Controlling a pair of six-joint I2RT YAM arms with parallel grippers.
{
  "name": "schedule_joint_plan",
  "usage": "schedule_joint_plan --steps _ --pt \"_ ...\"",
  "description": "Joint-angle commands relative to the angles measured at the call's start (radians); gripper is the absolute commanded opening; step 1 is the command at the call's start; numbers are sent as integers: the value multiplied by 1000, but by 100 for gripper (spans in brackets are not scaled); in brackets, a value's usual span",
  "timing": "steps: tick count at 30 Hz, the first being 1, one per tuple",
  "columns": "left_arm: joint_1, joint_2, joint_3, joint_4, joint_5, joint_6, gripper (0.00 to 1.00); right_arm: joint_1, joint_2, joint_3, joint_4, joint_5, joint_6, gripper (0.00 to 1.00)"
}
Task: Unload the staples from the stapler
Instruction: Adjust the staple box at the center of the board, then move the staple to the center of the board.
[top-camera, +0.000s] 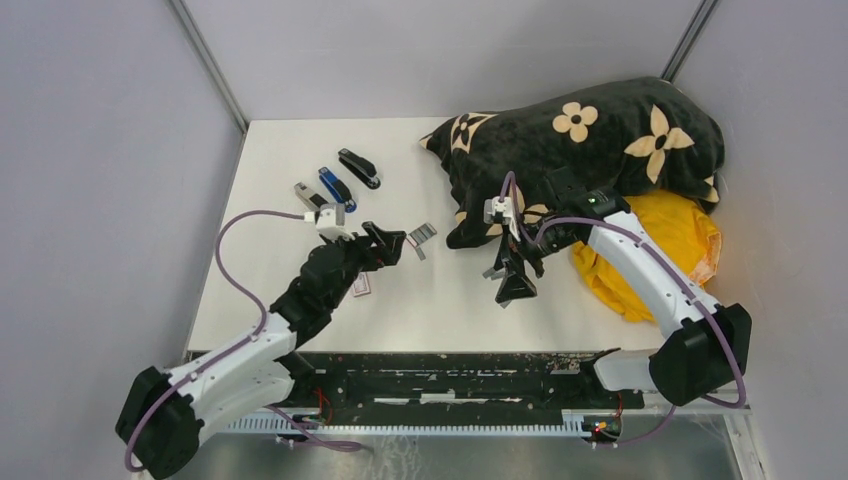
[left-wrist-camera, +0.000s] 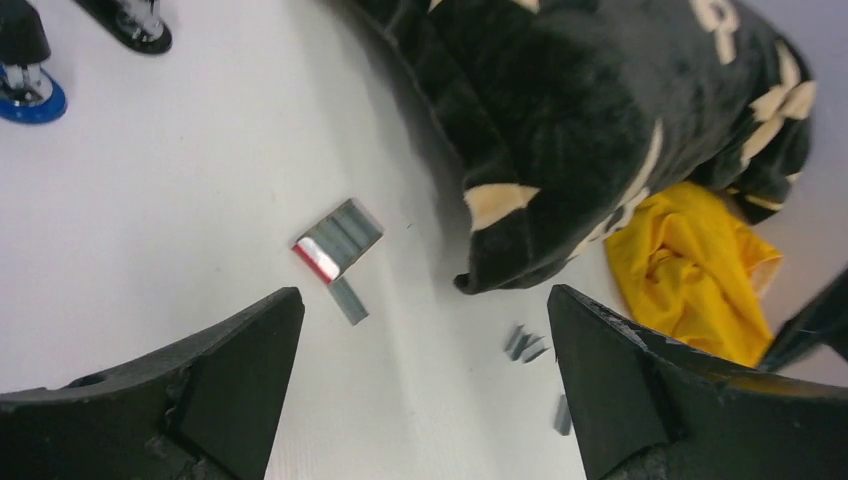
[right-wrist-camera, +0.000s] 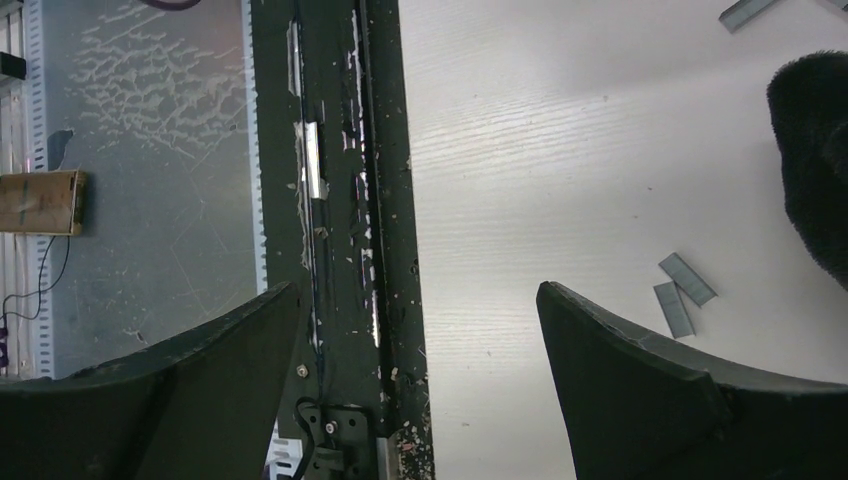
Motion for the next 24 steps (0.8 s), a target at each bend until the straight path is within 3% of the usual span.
schedule_joint_plan --steps 1,7,13,21,24 --pt "4 -125 7 67 12 -21 99 14 -7 77 95 -33 111 95" --pt "5 -88 18 5 97 -143 100 18 -34 85 170 -88 215 95" --pt "1 -23 39 -96 65 -218 95 19 -95 25 224 -82 242 96" --pt "-144 234 197 -420 -322 -387 100 18 -93 8 225 -103 243 96" --pt "-160 380 306 -498 -342 -387 99 19 -91 9 224 -105 243 96"
